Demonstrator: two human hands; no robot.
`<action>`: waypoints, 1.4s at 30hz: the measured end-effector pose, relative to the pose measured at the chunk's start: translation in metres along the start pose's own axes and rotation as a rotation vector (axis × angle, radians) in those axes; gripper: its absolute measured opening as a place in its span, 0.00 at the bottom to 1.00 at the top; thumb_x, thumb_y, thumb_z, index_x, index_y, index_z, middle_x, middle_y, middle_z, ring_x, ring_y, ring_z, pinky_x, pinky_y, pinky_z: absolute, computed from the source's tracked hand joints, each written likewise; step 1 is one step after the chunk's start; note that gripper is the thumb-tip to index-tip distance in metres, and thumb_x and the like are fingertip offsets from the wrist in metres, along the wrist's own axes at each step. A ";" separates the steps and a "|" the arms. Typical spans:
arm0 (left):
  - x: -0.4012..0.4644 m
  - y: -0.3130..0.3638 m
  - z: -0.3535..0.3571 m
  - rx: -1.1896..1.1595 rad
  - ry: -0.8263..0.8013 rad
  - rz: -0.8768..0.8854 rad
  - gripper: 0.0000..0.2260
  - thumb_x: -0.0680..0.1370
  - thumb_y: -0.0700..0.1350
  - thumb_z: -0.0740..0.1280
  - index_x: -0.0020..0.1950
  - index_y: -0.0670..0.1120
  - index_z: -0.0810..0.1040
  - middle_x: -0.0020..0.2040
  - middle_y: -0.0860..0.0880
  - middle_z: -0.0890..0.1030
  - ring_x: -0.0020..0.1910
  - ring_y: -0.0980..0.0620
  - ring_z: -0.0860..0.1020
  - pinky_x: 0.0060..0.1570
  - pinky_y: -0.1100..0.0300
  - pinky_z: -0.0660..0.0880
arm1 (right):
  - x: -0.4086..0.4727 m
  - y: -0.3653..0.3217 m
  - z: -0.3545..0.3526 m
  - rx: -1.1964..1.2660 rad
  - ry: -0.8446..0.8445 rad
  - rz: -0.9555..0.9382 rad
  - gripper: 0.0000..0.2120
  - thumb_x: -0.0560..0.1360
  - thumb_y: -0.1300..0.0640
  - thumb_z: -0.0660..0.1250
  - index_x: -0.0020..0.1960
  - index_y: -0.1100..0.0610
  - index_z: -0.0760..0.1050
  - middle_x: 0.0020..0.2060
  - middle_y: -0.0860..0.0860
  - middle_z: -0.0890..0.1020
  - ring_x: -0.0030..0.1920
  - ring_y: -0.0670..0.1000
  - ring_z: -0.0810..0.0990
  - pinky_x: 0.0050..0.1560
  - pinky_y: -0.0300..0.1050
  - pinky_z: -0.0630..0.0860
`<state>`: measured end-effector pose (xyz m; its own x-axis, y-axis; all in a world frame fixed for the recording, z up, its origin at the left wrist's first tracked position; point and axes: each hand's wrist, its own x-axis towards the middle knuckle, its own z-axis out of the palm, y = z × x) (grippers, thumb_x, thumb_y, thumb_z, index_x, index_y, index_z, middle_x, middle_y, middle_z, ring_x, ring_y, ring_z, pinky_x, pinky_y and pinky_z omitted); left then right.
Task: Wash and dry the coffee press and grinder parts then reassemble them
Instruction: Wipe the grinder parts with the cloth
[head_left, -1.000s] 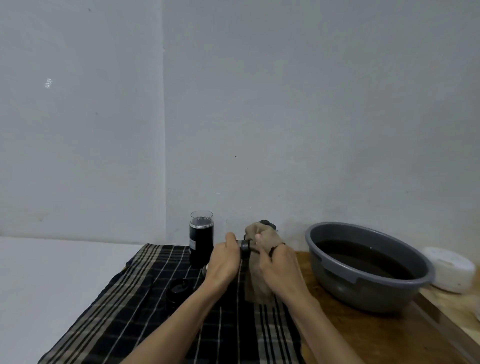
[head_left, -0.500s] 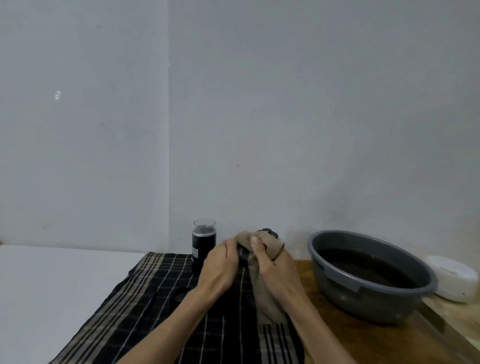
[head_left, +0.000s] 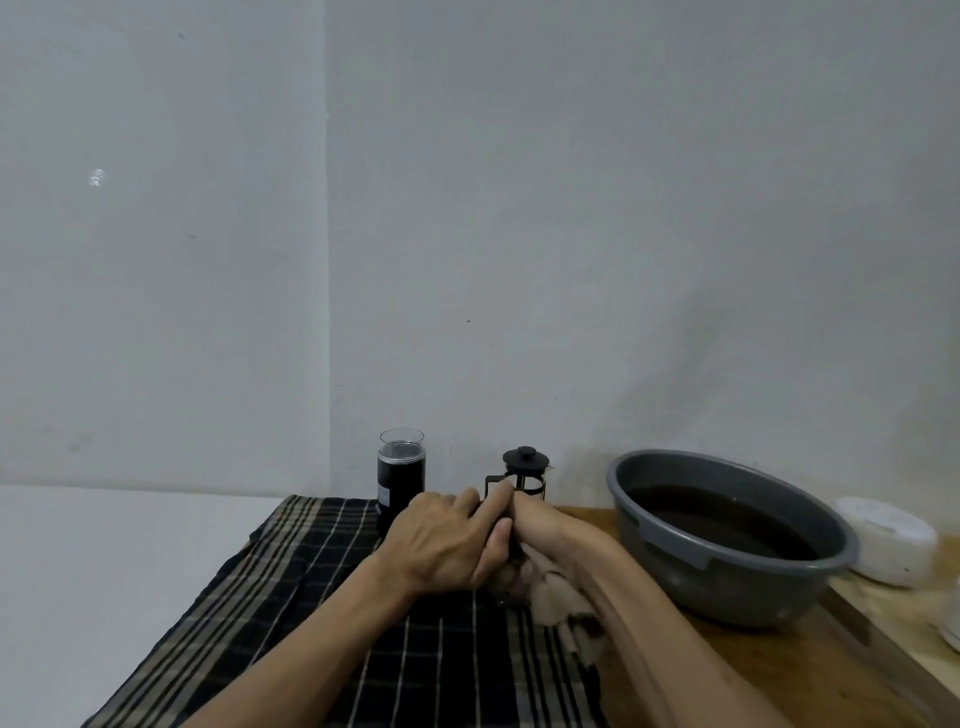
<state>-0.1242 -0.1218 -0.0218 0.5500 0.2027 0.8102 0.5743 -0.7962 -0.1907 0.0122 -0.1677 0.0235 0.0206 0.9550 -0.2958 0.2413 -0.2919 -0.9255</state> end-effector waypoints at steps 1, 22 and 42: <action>-0.002 -0.003 0.002 -0.005 -0.021 0.048 0.17 0.84 0.52 0.51 0.64 0.43 0.71 0.32 0.46 0.77 0.22 0.43 0.74 0.20 0.57 0.70 | -0.002 0.000 -0.001 -0.019 -0.052 0.065 0.24 0.83 0.54 0.51 0.32 0.58 0.72 0.20 0.50 0.72 0.20 0.46 0.69 0.24 0.37 0.64; -0.020 -0.013 -0.015 -0.137 -0.426 -0.406 0.21 0.83 0.64 0.51 0.62 0.49 0.69 0.52 0.46 0.83 0.48 0.43 0.82 0.49 0.47 0.77 | 0.017 0.007 -0.027 0.431 0.437 -0.133 0.14 0.80 0.49 0.64 0.43 0.57 0.81 0.26 0.51 0.77 0.25 0.50 0.72 0.31 0.43 0.71; -0.037 0.027 0.000 0.183 -0.508 -0.291 0.23 0.81 0.63 0.56 0.54 0.45 0.78 0.52 0.47 0.78 0.44 0.43 0.82 0.34 0.54 0.73 | -0.004 0.038 -0.071 0.793 0.169 -0.251 0.27 0.84 0.44 0.52 0.53 0.65 0.78 0.45 0.60 0.79 0.41 0.56 0.78 0.48 0.51 0.75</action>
<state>-0.1289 -0.1512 -0.0566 0.5491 0.6795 0.4865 0.8145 -0.5655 -0.1296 0.0903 -0.1789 0.0061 0.2172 0.9729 -0.0788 -0.4921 0.0394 -0.8696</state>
